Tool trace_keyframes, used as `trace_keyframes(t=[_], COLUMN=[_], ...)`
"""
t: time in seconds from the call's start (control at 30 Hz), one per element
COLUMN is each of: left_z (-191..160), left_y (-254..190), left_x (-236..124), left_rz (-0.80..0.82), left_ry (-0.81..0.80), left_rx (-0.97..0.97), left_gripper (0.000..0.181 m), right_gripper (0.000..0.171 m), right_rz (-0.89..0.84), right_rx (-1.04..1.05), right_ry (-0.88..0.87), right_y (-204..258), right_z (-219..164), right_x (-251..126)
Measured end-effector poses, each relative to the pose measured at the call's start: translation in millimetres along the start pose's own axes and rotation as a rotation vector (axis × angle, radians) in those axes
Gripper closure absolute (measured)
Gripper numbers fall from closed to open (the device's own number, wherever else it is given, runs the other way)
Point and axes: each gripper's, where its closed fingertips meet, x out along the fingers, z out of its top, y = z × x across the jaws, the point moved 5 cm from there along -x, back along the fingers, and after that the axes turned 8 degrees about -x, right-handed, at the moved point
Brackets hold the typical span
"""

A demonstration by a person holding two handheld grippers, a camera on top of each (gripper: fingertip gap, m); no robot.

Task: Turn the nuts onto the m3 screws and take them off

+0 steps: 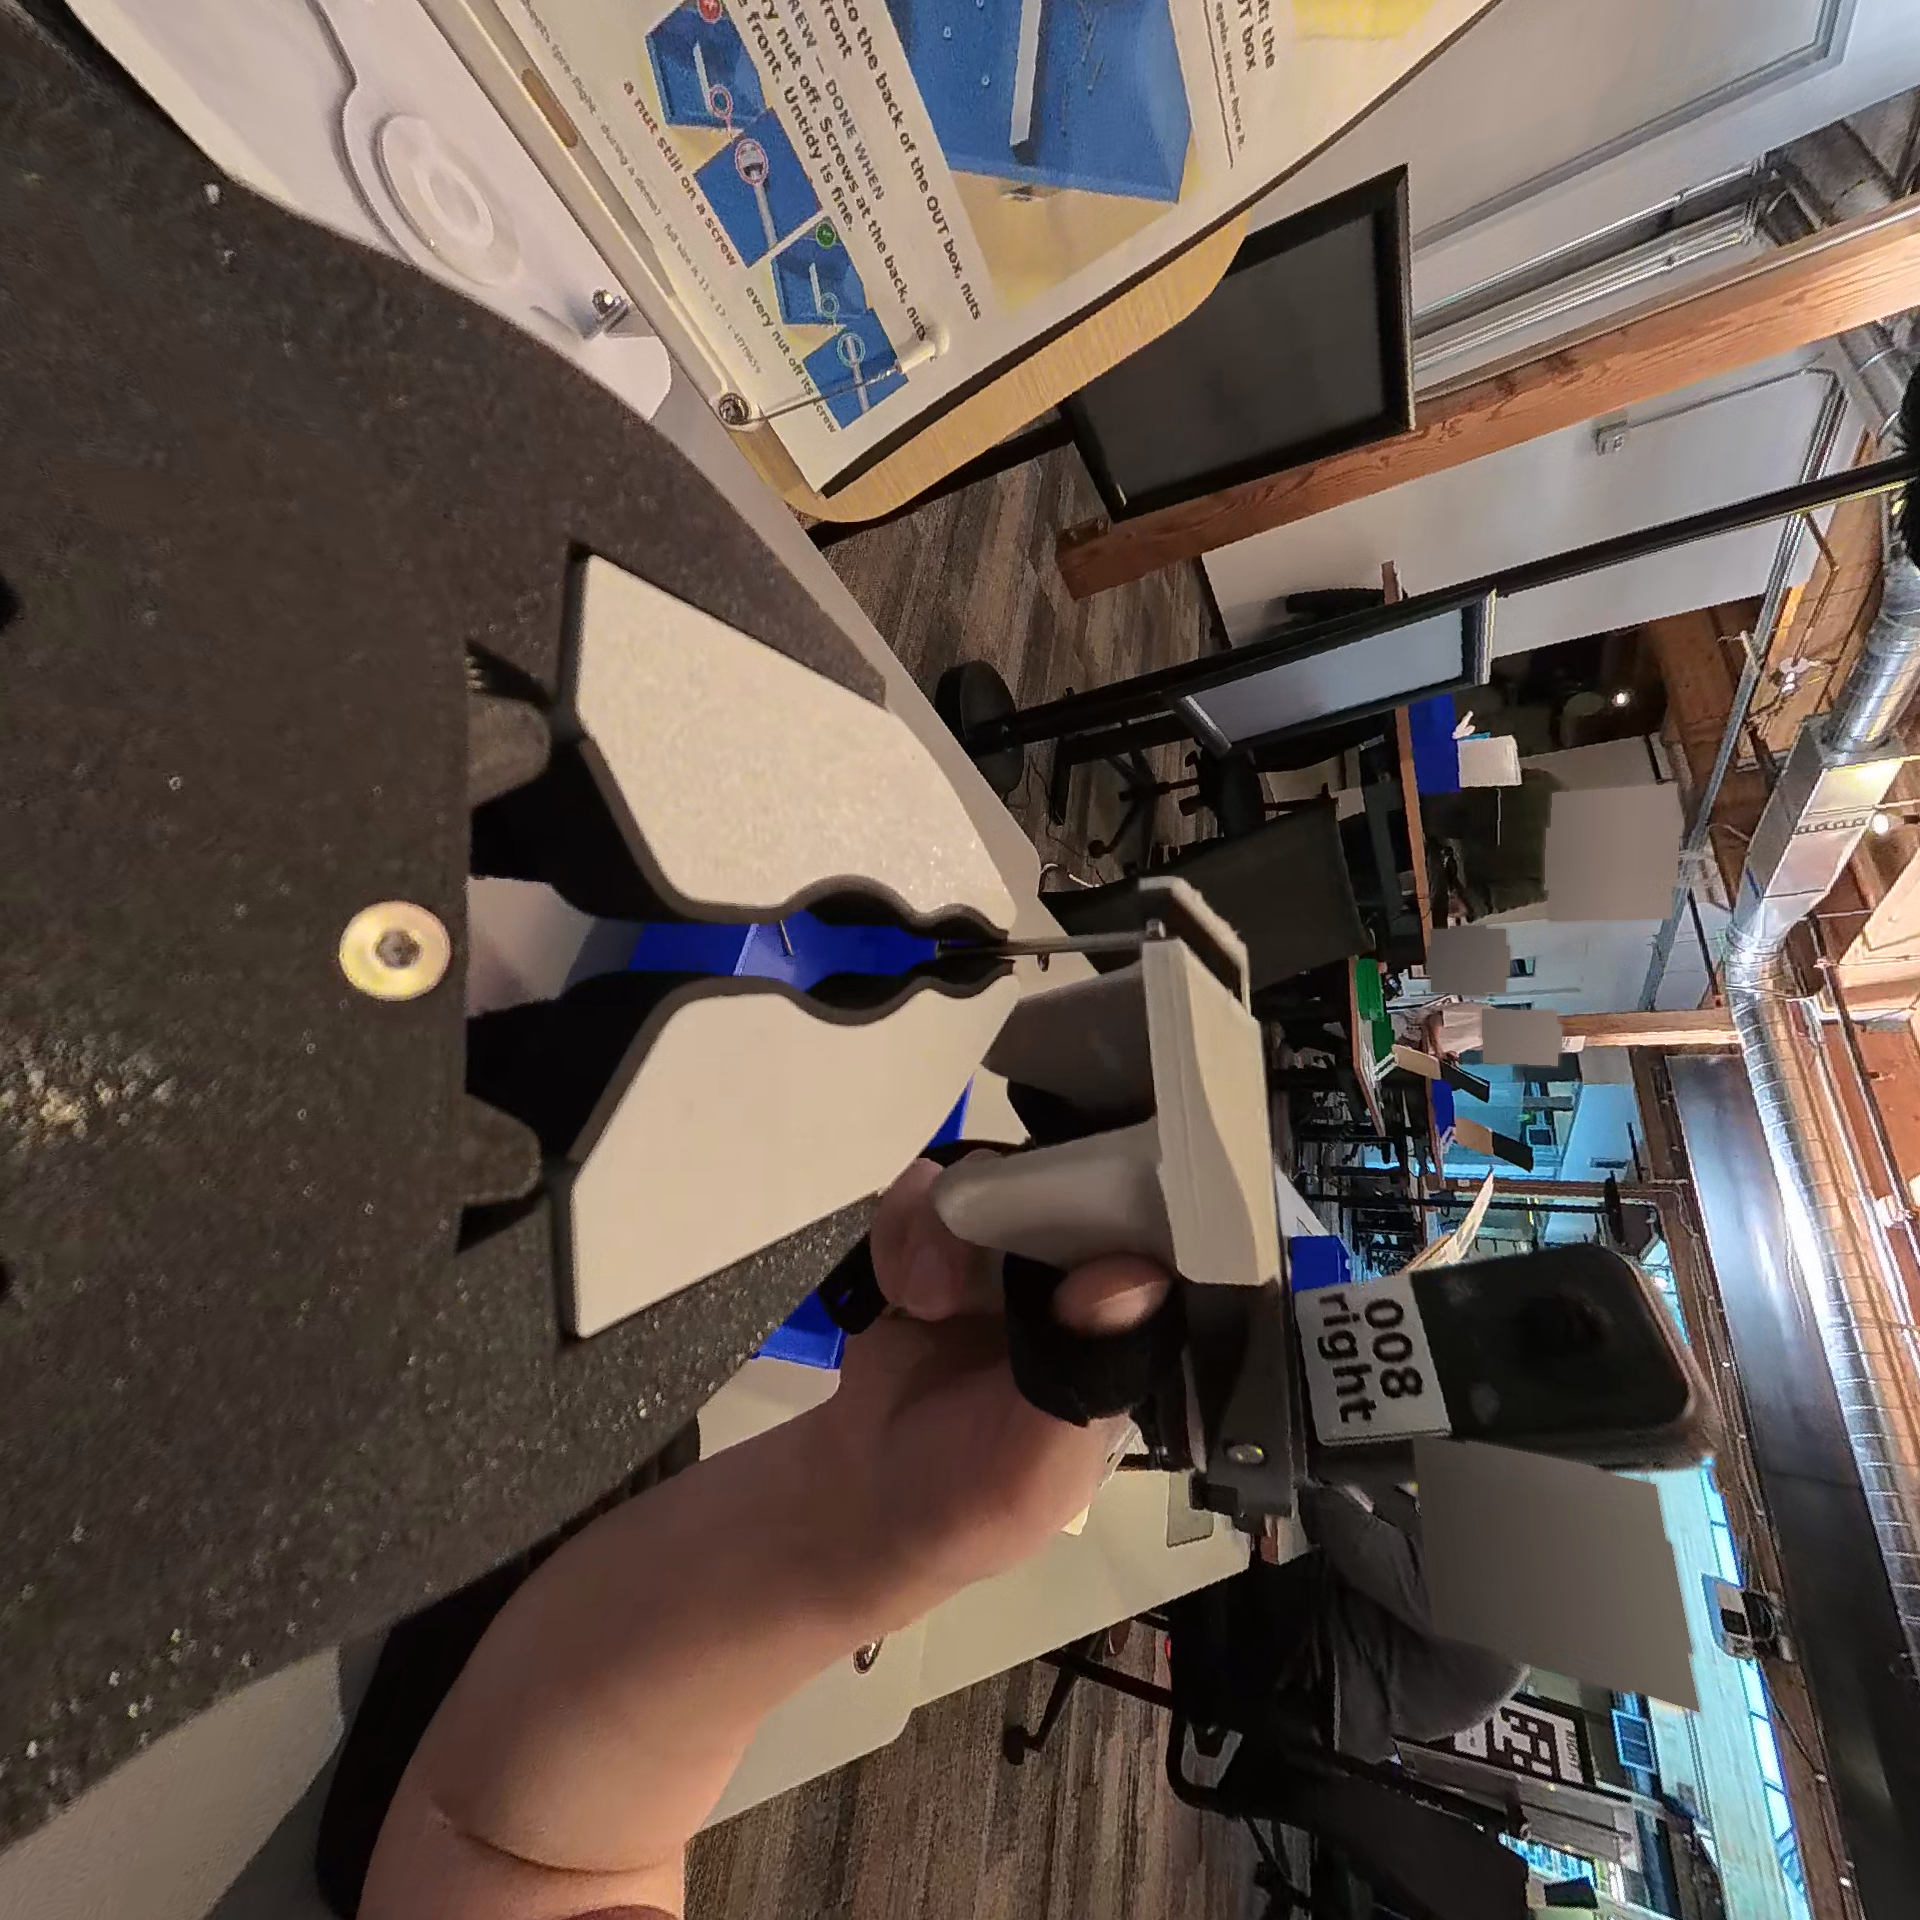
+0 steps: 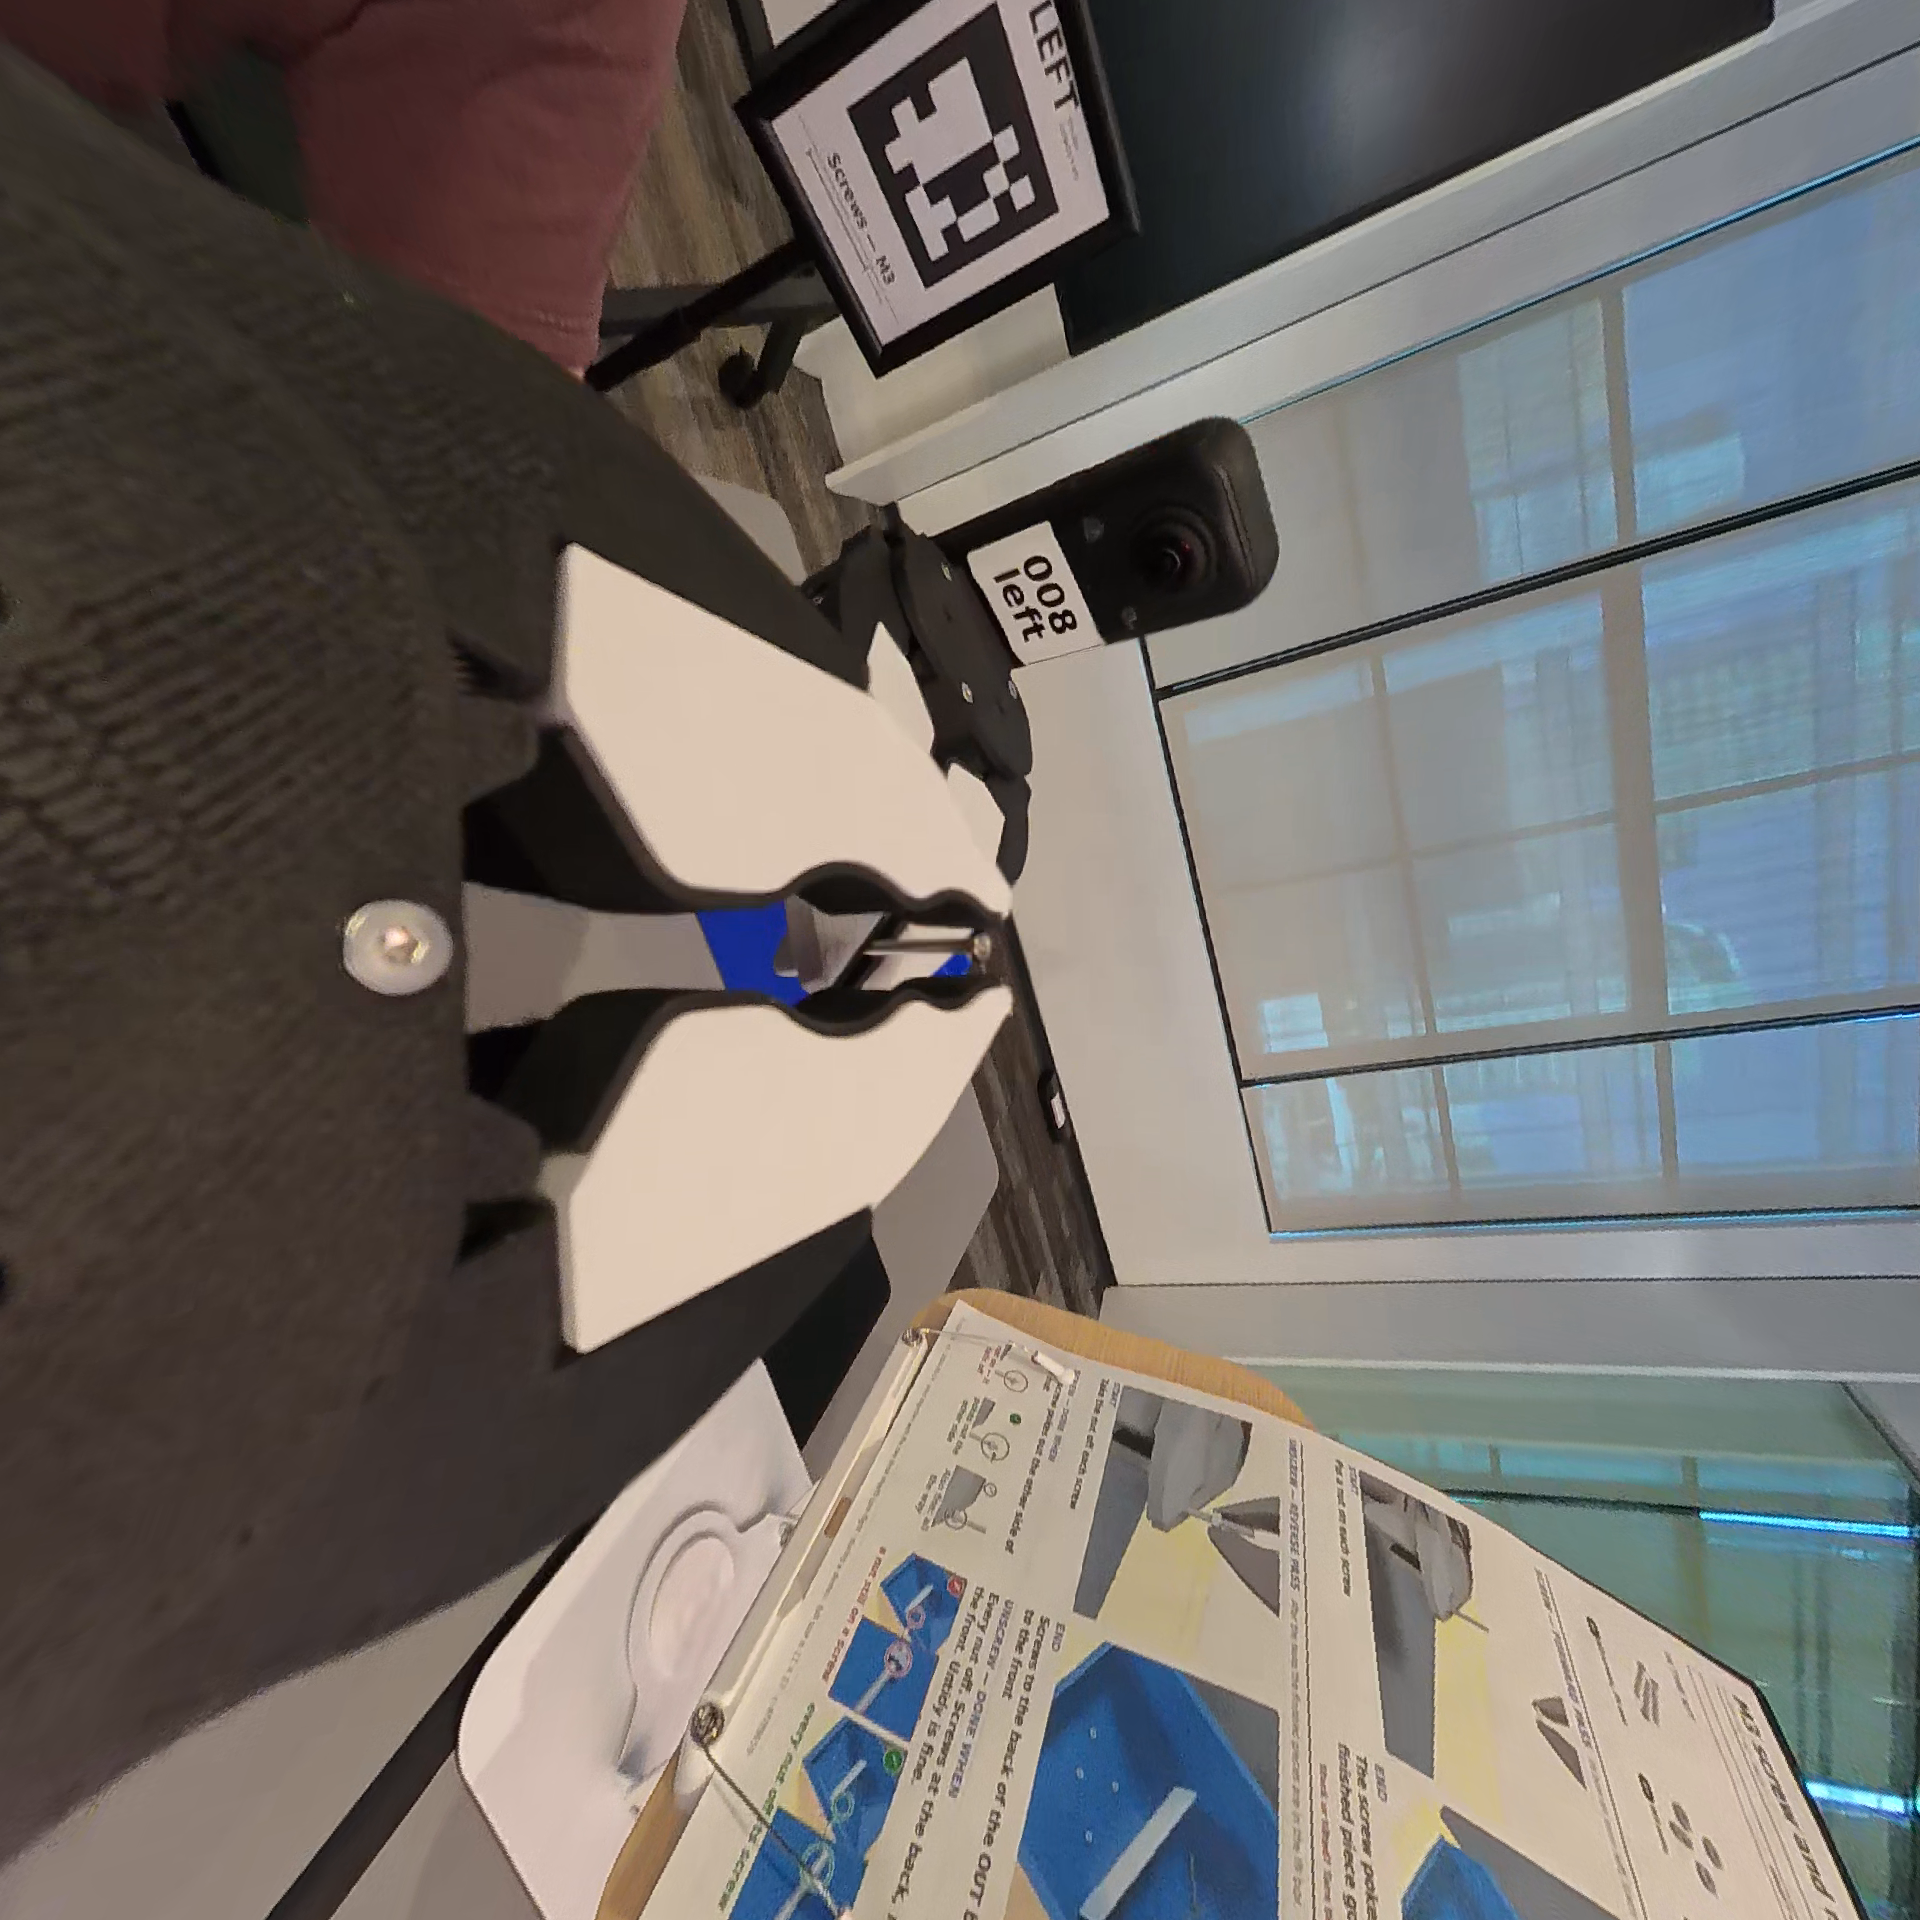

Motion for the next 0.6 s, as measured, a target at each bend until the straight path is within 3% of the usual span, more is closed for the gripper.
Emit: trace_keyframes(t=[0.1,0.23,0.6], left_z=[0.3,0.9,1.3], left_y=[1.3,3.2,-0.7], left_x=[-0.7,-1.5,-1.7], left_rz=[0.004,0.002,-0.031], left_ry=[-0.002,-0.008,0.003], left_rx=[-0.003,-0.015,-0.001], left_gripper=[0.179,0.179,0.179], right_gripper=[0.152,0.152,0.166], right_rz=[0.007,0.010,0.063], right_rx=[0.027,0.031,0.023], right_ry=[-0.026,-0.026,-0.007], right_y=[-1.8,-2.1,-0.7], right_z=[2.0,1.3,-2.3], right_x=[-1.3,-0.4,3.4])
